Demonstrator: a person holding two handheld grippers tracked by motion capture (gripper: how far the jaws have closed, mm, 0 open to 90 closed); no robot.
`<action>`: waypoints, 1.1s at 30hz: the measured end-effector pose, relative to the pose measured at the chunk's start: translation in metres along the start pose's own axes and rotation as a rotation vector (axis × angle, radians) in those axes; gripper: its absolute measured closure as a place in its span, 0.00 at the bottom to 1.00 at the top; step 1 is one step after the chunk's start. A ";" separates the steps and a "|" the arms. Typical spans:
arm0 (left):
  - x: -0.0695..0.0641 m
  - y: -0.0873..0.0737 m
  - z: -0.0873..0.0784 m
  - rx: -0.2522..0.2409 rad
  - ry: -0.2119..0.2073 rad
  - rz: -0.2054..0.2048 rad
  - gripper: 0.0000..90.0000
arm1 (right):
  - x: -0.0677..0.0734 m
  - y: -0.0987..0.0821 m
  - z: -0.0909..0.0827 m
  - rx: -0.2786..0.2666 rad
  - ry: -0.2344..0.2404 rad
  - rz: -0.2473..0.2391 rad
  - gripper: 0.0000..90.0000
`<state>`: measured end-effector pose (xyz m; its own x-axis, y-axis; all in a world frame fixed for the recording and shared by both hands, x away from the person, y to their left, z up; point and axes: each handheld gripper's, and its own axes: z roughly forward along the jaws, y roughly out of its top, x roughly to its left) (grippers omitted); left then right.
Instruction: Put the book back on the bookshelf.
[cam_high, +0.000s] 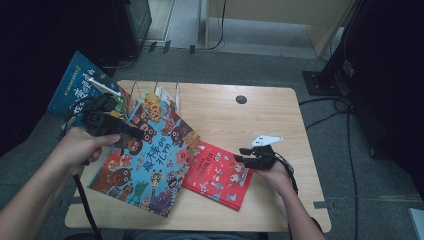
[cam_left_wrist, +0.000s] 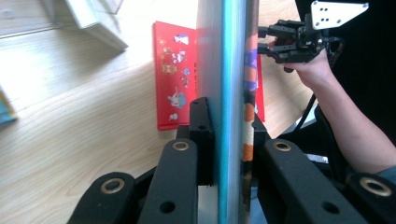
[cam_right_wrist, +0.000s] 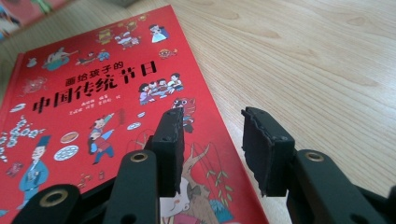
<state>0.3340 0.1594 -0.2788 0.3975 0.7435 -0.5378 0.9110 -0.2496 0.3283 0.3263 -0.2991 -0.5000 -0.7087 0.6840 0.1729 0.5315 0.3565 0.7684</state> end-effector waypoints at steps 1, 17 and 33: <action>0.002 -0.002 -0.004 -0.002 0.001 -0.002 0.90 | 0.000 0.001 0.002 0.010 0.005 0.003 0.65; 0.040 -0.034 -0.058 -0.115 0.006 -0.148 0.90 | -0.001 0.006 0.023 0.083 0.032 -0.048 0.61; 0.055 -0.047 -0.099 -0.169 0.014 -0.199 0.90 | -0.001 0.005 0.023 0.083 0.041 -0.039 0.60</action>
<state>0.3022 0.2733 -0.2472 0.2099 0.7762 -0.5945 0.9392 0.0089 0.3432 0.3406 -0.2838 -0.5100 -0.7472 0.6426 0.1698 0.5383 0.4351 0.7218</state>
